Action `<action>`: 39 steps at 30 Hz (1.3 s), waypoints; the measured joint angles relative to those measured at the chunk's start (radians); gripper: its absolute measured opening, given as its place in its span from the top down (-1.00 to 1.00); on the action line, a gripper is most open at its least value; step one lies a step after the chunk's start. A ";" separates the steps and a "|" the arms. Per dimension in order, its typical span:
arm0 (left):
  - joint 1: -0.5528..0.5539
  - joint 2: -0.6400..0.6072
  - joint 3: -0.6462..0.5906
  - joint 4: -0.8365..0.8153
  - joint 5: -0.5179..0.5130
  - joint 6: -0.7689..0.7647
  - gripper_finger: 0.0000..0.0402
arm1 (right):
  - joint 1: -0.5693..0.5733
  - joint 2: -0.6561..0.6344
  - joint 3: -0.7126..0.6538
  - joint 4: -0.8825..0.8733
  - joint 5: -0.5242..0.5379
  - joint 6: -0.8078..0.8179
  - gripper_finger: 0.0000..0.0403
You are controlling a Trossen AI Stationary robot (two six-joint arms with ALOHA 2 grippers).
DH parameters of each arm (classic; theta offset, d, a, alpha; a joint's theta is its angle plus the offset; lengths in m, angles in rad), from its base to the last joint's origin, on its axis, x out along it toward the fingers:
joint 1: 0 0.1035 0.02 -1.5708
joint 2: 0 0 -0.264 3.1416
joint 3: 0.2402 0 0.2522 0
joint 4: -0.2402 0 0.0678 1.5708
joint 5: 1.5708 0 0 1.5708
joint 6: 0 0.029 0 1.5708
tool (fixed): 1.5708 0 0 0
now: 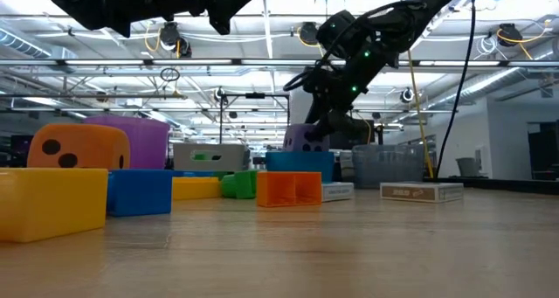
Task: Pick & Place Toys
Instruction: Put the purple dice into the blue bin
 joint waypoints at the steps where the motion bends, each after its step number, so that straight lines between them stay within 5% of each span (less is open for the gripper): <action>1: 0.000 0.000 0.000 0.000 0.000 0.000 -0.21 | -0.003 0.000 0.000 0.000 -0.008 0.007 -0.08; 25: 0.000 0.000 0.000 -0.009 0.000 -0.002 -0.21 | 0.058 -0.010 0.001 -0.102 -0.071 0.045 -0.05; 39: 0.000 0.000 0.000 -0.010 0.000 -0.002 -0.21 | 0.054 -0.009 0.000 -0.170 -0.171 0.086 0.45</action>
